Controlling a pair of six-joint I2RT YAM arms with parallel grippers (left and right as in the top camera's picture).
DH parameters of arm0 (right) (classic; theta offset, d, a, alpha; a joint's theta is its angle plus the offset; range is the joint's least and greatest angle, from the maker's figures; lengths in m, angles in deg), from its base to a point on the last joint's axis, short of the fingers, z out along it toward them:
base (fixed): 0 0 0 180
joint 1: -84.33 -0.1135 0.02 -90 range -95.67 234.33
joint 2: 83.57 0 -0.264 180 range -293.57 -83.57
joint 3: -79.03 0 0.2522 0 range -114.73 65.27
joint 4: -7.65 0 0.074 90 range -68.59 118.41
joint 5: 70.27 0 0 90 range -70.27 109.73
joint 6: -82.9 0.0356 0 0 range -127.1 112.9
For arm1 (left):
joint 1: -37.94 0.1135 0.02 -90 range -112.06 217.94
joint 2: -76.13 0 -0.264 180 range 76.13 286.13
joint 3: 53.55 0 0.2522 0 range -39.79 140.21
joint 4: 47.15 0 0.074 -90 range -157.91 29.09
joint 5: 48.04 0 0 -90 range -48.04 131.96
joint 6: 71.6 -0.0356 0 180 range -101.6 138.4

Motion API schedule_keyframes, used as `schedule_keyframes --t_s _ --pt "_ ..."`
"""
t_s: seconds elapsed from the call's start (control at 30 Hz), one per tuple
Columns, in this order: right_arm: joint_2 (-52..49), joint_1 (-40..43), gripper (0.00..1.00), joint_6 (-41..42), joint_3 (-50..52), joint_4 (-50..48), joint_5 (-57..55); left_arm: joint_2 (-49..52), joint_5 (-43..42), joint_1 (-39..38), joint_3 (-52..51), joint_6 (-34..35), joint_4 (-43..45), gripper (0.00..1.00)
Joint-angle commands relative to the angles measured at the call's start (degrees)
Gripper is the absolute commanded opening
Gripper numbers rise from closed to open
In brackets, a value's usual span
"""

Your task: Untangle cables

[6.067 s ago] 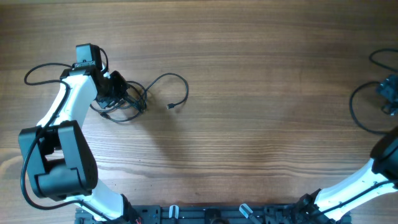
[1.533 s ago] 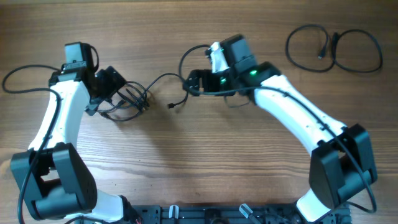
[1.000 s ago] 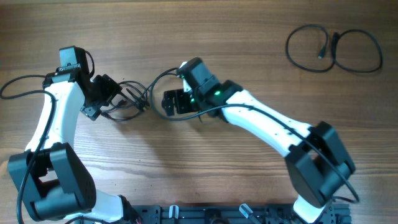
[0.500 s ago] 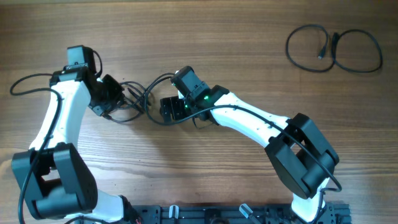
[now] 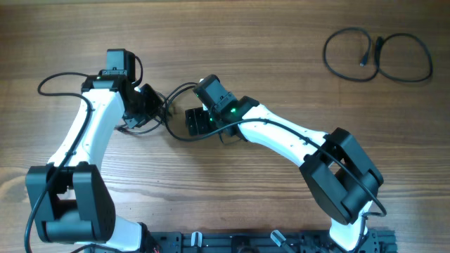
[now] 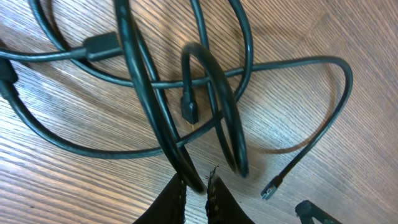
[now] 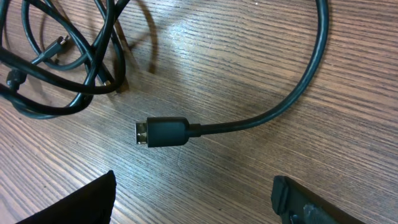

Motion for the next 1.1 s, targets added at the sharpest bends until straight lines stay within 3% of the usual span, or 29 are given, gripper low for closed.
schedule_keyframes --t_s 0.0,0.1,0.17,0.5,0.57,0.6,0.7,0.8,0.97,1.07 --pt "-0.48 0.02 0.84 -0.66 0.11 0.09 -1.40 -0.52 -0.15 -0.52 0.24 -0.04 -0.02 0.16" --pt "-0.48 0.02 0.85 -0.83 0.11 0.07 -1.40 -0.52 2.91 -0.46 0.24 -0.04 -0.07 0.31" --pt "-0.48 0.02 0.87 -0.83 0.11 0.07 -1.38 -0.52 4.63 -0.46 0.24 -0.04 -0.09 0.33" --pt "-0.50 0.02 0.91 -7.32 0.11 -3.10 6.05 -0.42 10.08 -0.46 -3.39 -0.04 1.33 0.30" --pt "-0.52 0.02 0.92 -9.40 0.11 -3.41 6.03 -0.42 10.29 -0.35 -4.72 -0.04 2.27 0.20" --pt "-0.52 0.02 0.92 -9.84 0.11 -3.52 6.03 -0.42 10.27 -0.37 -4.96 -0.02 2.43 0.04" --pt "-0.52 0.02 0.94 -10.51 0.11 -4.35 6.60 -0.42 6.93 -0.37 -5.14 -3.23 2.73 0.04" --pt "-0.52 0.09 0.93 -16.61 0.11 -6.51 11.63 -0.42 -0.94 -0.35 -5.14 -10.03 3.89 0.04" --pt "-0.52 0.20 0.90 -17.49 0.11 -9.42 12.63 -0.42 -6.99 -0.35 -5.14 -11.67 3.67 0.04" --pt "-0.52 0.20 0.89 -18.03 0.11 -9.99 12.63 -0.42 -14.34 -0.35 -5.11 -16.15 3.39 0.04"
